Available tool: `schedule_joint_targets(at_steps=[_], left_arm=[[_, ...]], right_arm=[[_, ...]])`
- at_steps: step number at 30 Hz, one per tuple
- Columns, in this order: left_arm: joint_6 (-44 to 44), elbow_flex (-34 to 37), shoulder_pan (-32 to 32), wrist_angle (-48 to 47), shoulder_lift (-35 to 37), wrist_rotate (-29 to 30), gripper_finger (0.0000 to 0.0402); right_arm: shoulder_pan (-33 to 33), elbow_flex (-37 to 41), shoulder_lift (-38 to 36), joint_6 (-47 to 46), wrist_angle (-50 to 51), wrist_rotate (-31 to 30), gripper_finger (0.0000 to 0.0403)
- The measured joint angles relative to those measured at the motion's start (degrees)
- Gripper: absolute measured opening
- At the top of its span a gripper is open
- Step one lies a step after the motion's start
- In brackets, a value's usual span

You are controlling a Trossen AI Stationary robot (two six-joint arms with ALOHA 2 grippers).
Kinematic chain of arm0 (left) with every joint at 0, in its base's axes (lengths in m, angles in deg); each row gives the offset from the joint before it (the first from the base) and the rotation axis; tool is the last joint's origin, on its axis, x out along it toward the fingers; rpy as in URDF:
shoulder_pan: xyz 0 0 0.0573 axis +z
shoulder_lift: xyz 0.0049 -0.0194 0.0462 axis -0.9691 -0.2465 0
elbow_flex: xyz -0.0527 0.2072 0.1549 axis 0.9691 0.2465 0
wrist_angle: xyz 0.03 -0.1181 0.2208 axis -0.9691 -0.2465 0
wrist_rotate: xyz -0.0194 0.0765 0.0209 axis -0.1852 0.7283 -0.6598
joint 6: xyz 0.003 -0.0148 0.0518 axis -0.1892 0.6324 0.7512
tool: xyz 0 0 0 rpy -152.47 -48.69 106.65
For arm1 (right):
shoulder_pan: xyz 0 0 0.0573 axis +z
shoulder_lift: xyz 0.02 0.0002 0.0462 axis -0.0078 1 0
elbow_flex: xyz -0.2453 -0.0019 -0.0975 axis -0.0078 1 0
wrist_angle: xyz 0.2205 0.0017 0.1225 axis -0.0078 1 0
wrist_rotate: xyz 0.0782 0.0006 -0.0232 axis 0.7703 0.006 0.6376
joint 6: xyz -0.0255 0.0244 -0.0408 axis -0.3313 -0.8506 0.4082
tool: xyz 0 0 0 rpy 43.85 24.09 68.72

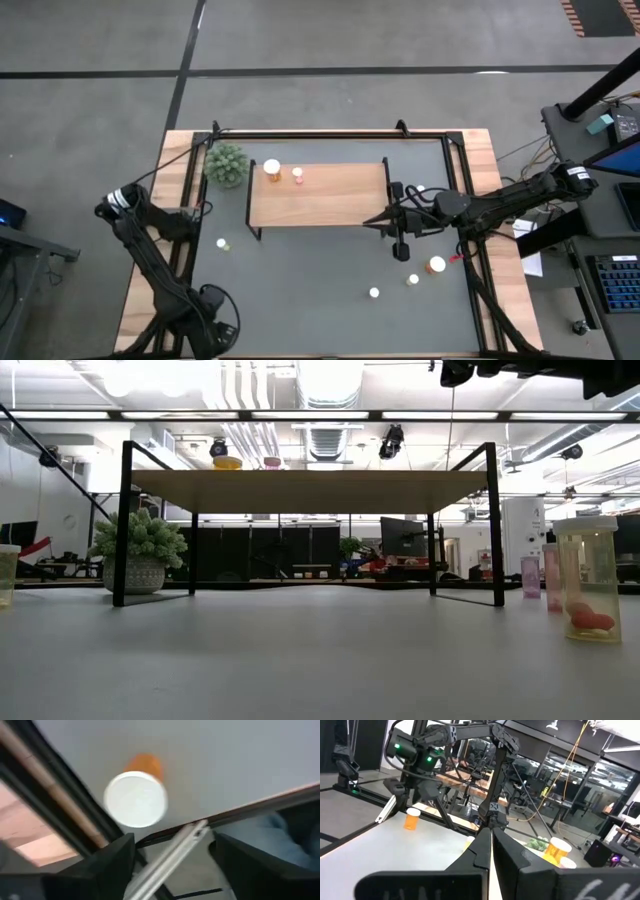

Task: Pick and place medicine bottles onto shelf by color
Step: Put the bottom orange pill bottle on the shelf aligned with the other orange pill bottle

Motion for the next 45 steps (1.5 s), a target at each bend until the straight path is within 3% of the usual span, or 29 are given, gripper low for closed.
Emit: schedule_joint_targets(at_steps=[7,25,37,45], left_arm=[[0.02,0.18,-0.38,-5.19,-0.88,-1.47,0.0280],[-0.18,4.17,-1.35,-2.69,-0.88,0.96,0.0278],[-0.24,3.91,-1.48,-2.02,-2.58,2.35,0.0201],[0.85,3.74,-1.64,-1.12,-4.36,3.06,0.0231]], right_arm=[[0.37,0.00,0.00,-0.02,0.22,0.00,0.0009],[0.37,0.00,0.00,0.02,0.53,0.00,0.0009],[0.37,0.00,0.00,0.08,0.66,0.01,0.0009],[0.37,0.00,0.00,0.12,0.90,0.02,0.0009]])
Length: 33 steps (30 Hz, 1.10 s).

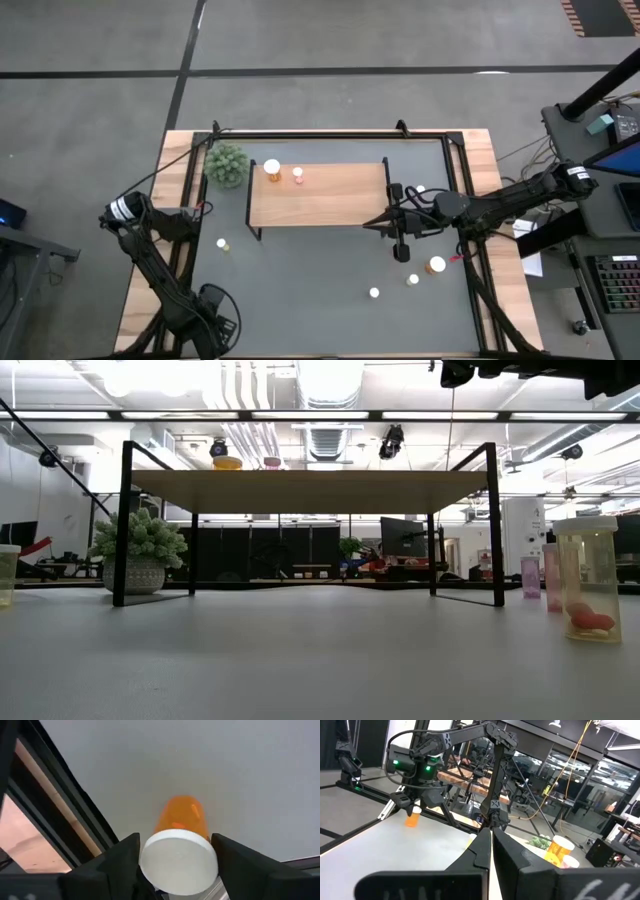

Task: Pick and place medicine bottles onto shelf by color
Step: Put the bottom orange pill bottle on the shelf aligned with the other orange pill bottle

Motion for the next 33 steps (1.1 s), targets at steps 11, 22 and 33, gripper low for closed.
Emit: schedule_joint_targets(at_steps=[11,22,33], left_arm=[[0.94,-1.98,0.63,0.90,0.45,-0.14,0.0180],[25.21,-13.76,14.35,5.43,0.91,9.29,0.0187],[59.78,-31.40,34.34,-9.21,0.94,12.08,0.0188]], right_arm=[[0.00,0.00,0.00,0.42,0.05,-0.02,0.0009],[0.00,0.00,0.00,0.38,0.04,-0.02,0.0009],[-0.02,0.00,0.00,-0.06,0.15,-0.02,0.0009]])
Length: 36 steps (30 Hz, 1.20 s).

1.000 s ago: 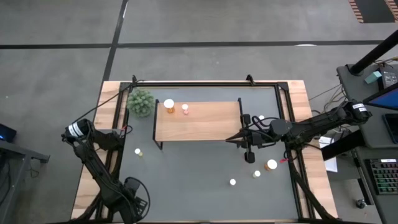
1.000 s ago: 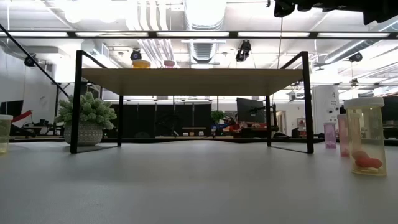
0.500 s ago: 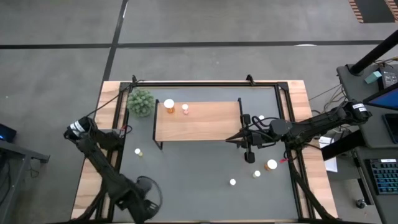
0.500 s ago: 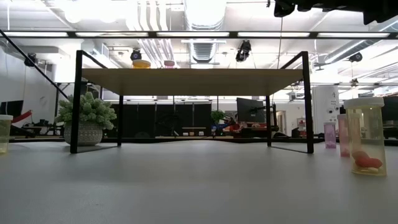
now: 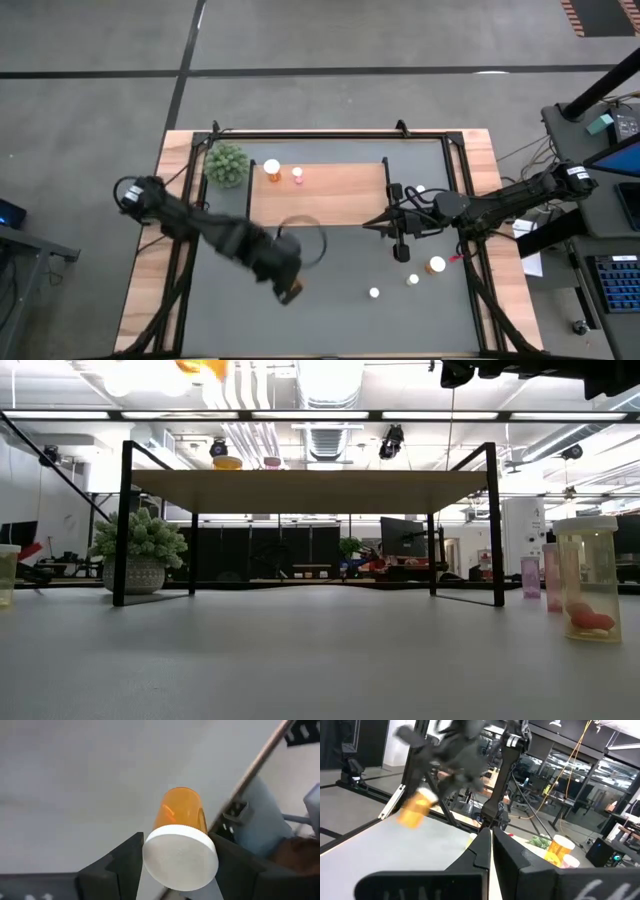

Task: Pick and place medicine bottles onto shelf by color
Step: Put the bottom orange pill bottle on the shelf aligned with the other orange pill bottle

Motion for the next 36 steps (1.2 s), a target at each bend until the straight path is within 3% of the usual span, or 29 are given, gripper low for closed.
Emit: schedule_joint_targets(at_steps=[5,9,18,36], left_arm=[[11.93,-9.56,8.40,-12.79,0.01,5.11,0.0188],[18.05,-13.32,14.76,-23.04,0.09,9.01,0.0188],[28.11,-11.07,26.42,-22.15,0.22,9.27,0.0189],[29.29,-6.57,28.04,-22.54,0.39,9.25,0.0189]], right_arm=[[0.00,0.00,0.00,0.59,0.00,0.00,0.0009],[0.00,0.00,0.00,0.84,0.01,0.00,0.0009],[0.00,0.02,0.00,0.98,0.28,0.00,0.0009],[0.00,0.02,0.00,1.44,0.44,-0.02,0.0009]])
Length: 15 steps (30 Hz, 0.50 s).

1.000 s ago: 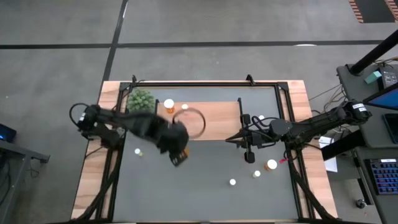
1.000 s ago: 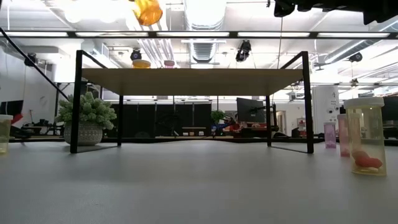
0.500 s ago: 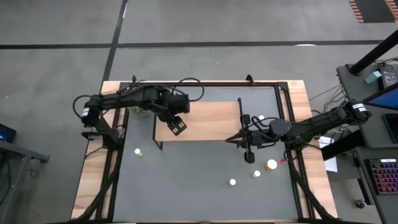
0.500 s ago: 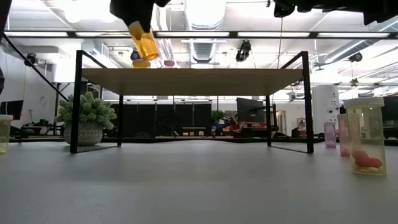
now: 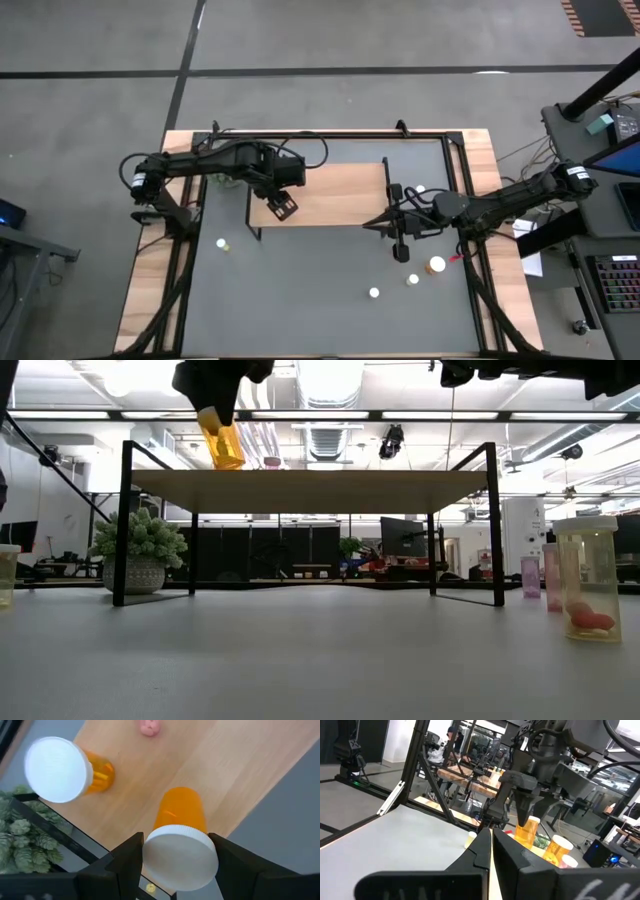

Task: Pick and place medicine bottles onto shelf by color
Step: Put the bottom orange pill bottle on the shelf aligned with the other orange pill bottle

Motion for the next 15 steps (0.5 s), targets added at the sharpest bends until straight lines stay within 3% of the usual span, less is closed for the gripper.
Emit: schedule_joint_targets(at_steps=[15], left_arm=[[-0.14,0.68,0.00,0.01,-0.31,1.62,0.0207]], right_arm=[[0.00,0.00,0.00,0.02,0.00,0.00,0.0009]])
